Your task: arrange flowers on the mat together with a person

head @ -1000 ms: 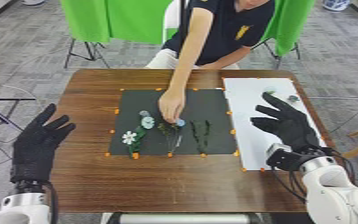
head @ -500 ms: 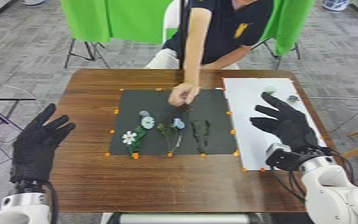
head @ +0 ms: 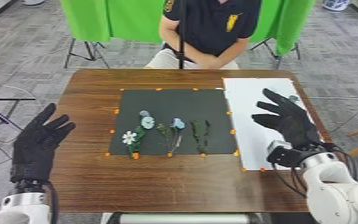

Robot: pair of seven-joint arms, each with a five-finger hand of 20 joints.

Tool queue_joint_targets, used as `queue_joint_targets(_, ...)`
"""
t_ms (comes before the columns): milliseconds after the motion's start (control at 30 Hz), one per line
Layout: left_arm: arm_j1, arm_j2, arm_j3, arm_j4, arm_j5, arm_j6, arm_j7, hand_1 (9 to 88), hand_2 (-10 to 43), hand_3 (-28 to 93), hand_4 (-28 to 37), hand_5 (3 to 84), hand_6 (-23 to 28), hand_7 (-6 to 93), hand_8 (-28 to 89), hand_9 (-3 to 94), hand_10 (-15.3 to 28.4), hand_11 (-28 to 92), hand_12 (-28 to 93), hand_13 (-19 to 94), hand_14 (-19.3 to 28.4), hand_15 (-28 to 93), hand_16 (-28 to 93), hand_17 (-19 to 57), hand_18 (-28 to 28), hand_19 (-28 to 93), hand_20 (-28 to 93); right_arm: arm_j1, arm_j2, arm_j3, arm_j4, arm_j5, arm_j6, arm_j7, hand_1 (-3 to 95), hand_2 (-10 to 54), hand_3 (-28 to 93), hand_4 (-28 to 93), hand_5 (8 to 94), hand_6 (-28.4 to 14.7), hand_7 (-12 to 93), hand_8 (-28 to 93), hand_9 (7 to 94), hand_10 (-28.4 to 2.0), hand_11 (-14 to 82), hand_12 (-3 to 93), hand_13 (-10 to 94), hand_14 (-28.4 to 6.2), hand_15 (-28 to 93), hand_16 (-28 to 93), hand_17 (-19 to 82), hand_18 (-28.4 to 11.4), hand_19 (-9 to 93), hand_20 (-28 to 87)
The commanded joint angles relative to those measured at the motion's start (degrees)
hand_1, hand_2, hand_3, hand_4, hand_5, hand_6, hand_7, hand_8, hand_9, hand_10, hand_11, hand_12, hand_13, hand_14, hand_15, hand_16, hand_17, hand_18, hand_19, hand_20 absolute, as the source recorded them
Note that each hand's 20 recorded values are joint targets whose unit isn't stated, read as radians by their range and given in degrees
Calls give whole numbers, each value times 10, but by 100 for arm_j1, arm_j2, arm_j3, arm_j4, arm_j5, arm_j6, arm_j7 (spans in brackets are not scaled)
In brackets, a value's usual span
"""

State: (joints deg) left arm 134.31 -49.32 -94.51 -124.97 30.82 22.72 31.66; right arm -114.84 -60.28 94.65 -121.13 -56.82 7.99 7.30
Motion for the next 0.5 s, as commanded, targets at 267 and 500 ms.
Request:
queue_joint_targets(267, 42, 49, 37, -56, 6, 77, 72, 224, 62, 764, -283, 387, 61, 120, -90, 397, 190, 237, 110, 298, 278, 514, -80, -76, 249, 508, 207, 1646, 1617, -336, 921, -2150, 779, 1070, 271, 3, 794, -263, 427, 41, 163, -125, 450, -133, 85, 146, 462, -155, 398, 134, 126, -242, 603, 207)
queue_joint_targets(500, -125, -37, 78, -27, 96, 11, -108, 221, 61, 766, -283, 385, 61, 123, -91, 396, 190, 239, 111, 296, 278, 517, -80, -78, 250, 509, 208, 3033, 2115, -1428, 2037, -3651, 431, 2038, 305, -23, 795, -260, 427, 41, 174, -126, 437, -127, 89, 148, 477, -140, 413, 125, 142, -245, 615, 198)
